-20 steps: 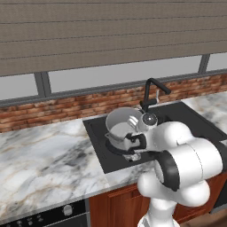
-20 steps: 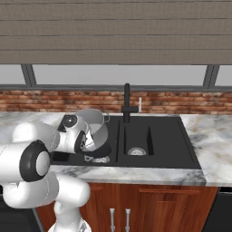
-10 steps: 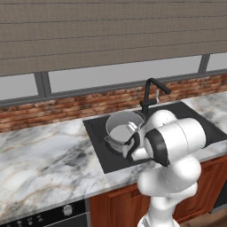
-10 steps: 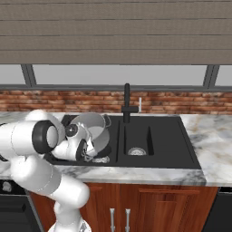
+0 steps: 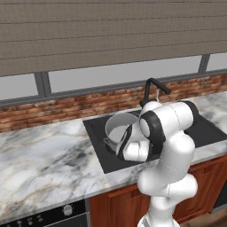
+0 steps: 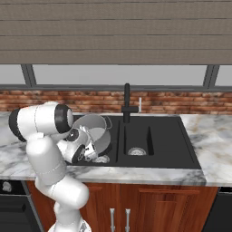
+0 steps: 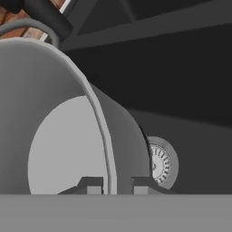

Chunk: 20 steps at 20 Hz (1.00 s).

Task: Move the pot and pan from the stove into the sink.

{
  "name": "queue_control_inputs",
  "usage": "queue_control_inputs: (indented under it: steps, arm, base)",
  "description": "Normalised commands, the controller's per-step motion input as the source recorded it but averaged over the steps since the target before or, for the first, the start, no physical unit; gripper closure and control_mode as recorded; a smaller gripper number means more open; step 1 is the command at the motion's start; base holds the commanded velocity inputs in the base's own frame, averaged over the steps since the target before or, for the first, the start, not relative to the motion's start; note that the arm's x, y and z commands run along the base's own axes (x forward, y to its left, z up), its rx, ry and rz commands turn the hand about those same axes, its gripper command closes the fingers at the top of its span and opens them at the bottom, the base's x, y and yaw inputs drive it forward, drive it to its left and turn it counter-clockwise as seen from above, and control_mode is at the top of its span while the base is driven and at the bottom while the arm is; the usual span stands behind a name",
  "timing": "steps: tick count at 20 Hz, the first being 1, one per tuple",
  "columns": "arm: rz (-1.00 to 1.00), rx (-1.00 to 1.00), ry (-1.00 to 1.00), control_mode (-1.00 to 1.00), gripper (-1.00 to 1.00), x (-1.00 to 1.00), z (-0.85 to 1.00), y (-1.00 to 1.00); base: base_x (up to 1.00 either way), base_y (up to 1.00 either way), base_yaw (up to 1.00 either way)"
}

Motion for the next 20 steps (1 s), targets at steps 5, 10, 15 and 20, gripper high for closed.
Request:
queue_control_inputs:
  steps: [5,10,15,20]
  arm:
    - [0.00,0.00,-0.01,-1.00,1.00,0.04,-0.06,0.00]
    - [0.00,0.00,0.00,-1.00,-1.00,0.00,0.00,0.00]
    - [-0.01,0.01,0.03,-1.00,-1.00,0.05,0.32,0.00]
    - [0.00,0.01,0.06,-1.00,-1.00,0.01,0.78,0.00]
  base:
    - [0.00,0.00,0.00]
    - [0.00,0.00,0.00]
    - [0.00,0.00,0.00]
    - [0.00,0.00,0.00]
